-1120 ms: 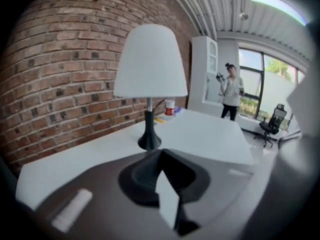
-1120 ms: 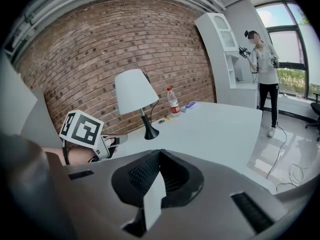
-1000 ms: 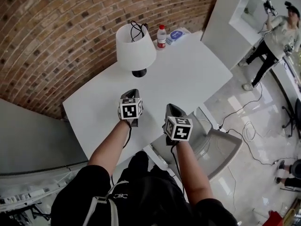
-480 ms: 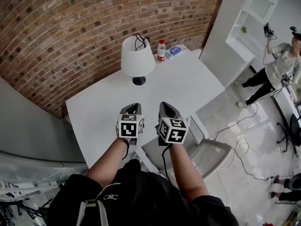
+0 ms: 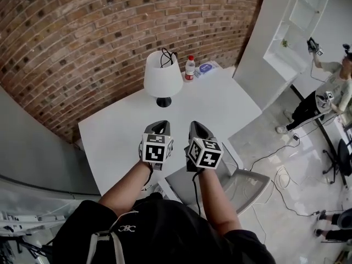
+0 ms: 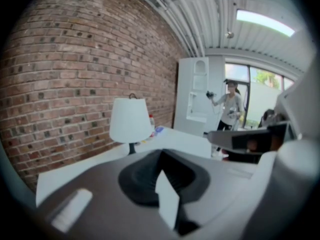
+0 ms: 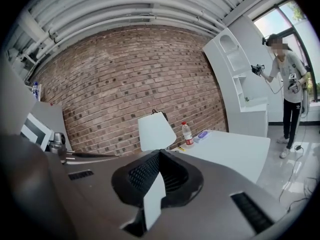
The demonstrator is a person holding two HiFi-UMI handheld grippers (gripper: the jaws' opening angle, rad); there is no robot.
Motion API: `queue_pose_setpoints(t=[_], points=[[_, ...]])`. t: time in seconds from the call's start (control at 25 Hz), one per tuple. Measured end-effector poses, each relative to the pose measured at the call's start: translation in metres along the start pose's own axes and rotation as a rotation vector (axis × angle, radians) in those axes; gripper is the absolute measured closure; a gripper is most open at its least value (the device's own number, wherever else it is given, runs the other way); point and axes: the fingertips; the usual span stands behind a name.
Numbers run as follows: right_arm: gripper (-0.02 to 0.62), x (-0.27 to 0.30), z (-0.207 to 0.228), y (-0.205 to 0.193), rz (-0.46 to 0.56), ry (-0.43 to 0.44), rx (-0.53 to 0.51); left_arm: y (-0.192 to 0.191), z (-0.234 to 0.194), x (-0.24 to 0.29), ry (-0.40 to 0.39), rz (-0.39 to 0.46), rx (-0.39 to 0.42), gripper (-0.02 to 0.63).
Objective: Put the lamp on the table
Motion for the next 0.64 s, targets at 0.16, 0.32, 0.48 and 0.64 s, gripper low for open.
queue_pose_setpoints(t=[0.16, 0.32, 0.48, 0.64], points=[[0.597, 0.005, 0.005, 0.001, -0.005, -0.014, -0.01, 0.004, 0.0, 0.005, -0.011, 0.0, 0.004, 0.603], [0.597, 0.011, 0.006, 0.0, -0.021, -0.023, -0.026, 0.005, -0.002, 0.011, -0.02, -0.008, 0.014, 0.603], [0.597, 0.018, 0.003, 0.0, -0.035, -0.017, -0.029, 0.009, -0.006, 0.014, -0.022, -0.011, 0.022, 0.603], [0.597, 0.022, 0.002, -0.004, -0.044, -0.013, -0.023, 0.009, -0.009, 0.017, -0.019, -0.011, 0.028, 0.603]])
Point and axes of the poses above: the fingertips, and each gripper's own axes: x forward along the fingers, z to its right, y out of its top, and after that the axes turned 12 degrees about -x, right-handed
